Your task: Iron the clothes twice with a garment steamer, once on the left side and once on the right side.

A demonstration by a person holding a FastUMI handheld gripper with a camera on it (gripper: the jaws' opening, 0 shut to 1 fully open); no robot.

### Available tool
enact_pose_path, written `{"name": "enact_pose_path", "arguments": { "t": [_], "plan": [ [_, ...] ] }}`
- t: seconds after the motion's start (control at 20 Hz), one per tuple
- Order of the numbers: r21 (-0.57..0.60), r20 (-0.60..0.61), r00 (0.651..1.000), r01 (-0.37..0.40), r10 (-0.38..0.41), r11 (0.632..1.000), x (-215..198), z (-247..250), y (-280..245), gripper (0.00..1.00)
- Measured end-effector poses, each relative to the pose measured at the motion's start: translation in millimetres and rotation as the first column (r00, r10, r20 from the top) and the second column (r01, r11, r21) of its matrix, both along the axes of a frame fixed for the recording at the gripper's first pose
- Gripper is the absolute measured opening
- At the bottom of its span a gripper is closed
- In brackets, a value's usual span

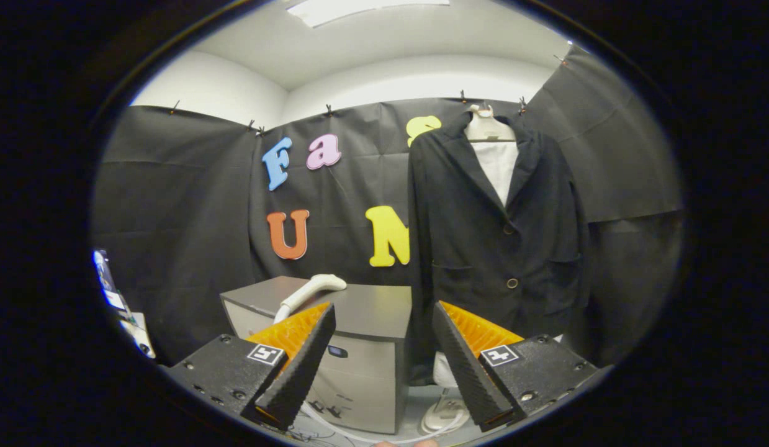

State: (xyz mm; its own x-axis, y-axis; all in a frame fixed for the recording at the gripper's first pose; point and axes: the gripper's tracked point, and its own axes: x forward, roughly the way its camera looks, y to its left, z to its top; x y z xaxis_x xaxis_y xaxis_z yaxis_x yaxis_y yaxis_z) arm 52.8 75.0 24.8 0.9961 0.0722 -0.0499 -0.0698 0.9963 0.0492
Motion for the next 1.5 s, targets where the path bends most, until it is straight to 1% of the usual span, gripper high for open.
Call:
{"name": "enact_pose_path", "arguments": {
  "t": [0.15,0.25,0.45,0.55,0.7,0.9,1.0,1.15,1.25,1.4,1.5],
  "plan": [
    [0.034,-0.015,1.000,0.000,0.000,0.999,28.8,0.8,30.2,1.00],
    [0.066,-0.070,0.998,0.005,-0.001,0.998,49.7,-0.6,53.6,1.00],
    [0.137,-0.178,0.981,-0.049,0.073,0.989,93.6,2.1,92.7,1.00],
    [0.139,-0.229,0.967,-0.078,0.109,0.987,116.5,-0.6,106.7,1.00],
    [0.141,-0.306,0.937,-0.133,0.171,0.981,157.7,-8.0,131.6,1.00],
    [0.184,-0.412,0.870,-0.211,0.271,0.960,205.9,-21.5,169.1,1.00],
    [0.178,-0.455,0.841,-0.235,0.292,0.956,229.8,-29.3,183.2,1.00],
    [0.150,-0.537,0.801,-0.217,0.264,0.965,264.4,-49.3,192.7,1.00],
    [0.156,-0.590,0.773,-0.175,0.234,0.972,285.3,-64.9,196.2,1.00],
    [0.124,-0.666,0.727,-0.118,0.170,0.985,308.8,-87.9,194.4,0.99],
    [0.127,-0.691,0.706,-0.093,0.155,0.988,318.7,-94.9,196.0,0.97]
  ]
}}
